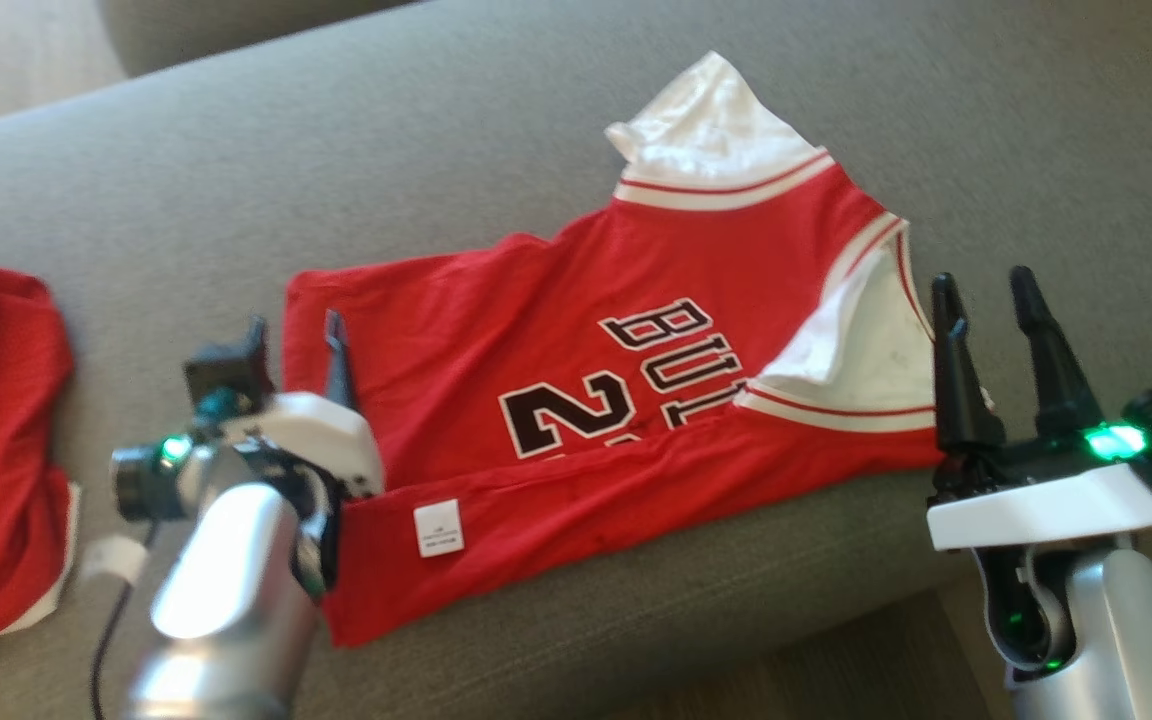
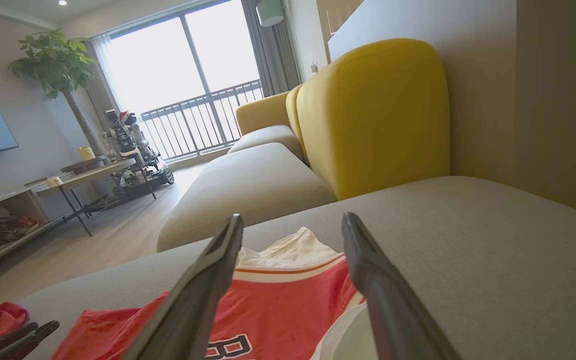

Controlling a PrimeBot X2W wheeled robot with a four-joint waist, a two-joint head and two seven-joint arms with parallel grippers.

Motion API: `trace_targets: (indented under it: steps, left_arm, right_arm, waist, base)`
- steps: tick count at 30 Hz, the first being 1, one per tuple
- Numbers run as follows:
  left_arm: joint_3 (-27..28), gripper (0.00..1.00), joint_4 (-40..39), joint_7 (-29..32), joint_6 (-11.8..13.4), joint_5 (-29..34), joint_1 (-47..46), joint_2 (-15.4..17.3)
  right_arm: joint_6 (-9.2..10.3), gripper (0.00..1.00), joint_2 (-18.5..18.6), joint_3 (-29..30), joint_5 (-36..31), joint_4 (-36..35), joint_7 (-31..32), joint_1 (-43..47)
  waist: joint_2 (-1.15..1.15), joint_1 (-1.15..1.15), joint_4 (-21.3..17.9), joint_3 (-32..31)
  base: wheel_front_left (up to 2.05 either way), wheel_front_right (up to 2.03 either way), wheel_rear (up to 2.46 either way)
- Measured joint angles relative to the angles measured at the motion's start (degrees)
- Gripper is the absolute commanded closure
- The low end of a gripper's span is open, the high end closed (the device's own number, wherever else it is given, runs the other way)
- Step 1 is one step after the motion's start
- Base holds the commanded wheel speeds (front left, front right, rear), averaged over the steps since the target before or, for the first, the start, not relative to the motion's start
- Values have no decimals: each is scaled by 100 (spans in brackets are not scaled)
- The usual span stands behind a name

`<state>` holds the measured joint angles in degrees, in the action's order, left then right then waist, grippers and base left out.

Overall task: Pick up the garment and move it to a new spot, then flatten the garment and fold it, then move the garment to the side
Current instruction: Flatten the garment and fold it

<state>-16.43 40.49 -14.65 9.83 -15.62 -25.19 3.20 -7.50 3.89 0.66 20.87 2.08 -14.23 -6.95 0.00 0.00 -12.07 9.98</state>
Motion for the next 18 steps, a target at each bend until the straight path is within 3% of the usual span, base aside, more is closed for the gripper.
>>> trace_targets:
  steps: [5, 9, 18]
  left_arm:
    - [187, 0, 787, 0, 35, 40, -661, 205]
    - [309, 0, 984, 0, 33, 40, -950, 274]
    - [364, 0, 1495, 0, -33, 42, -1099, 274]
  right_arm:
    - [0, 0, 1, -187, 0, -75, -23, -64]
    - [0, 0, 0, -187, -5, -75, -23, -65]
    - [0, 0, -7, -151, -22, -86, -23, -79]
  waist:
    - [0, 0, -291, 283]
    - [0, 0, -459, 455]
    - [0, 0, -528, 520]
  base:
    - [0, 0, 0]
    - [0, 0, 0]
    - [0, 0, 0]
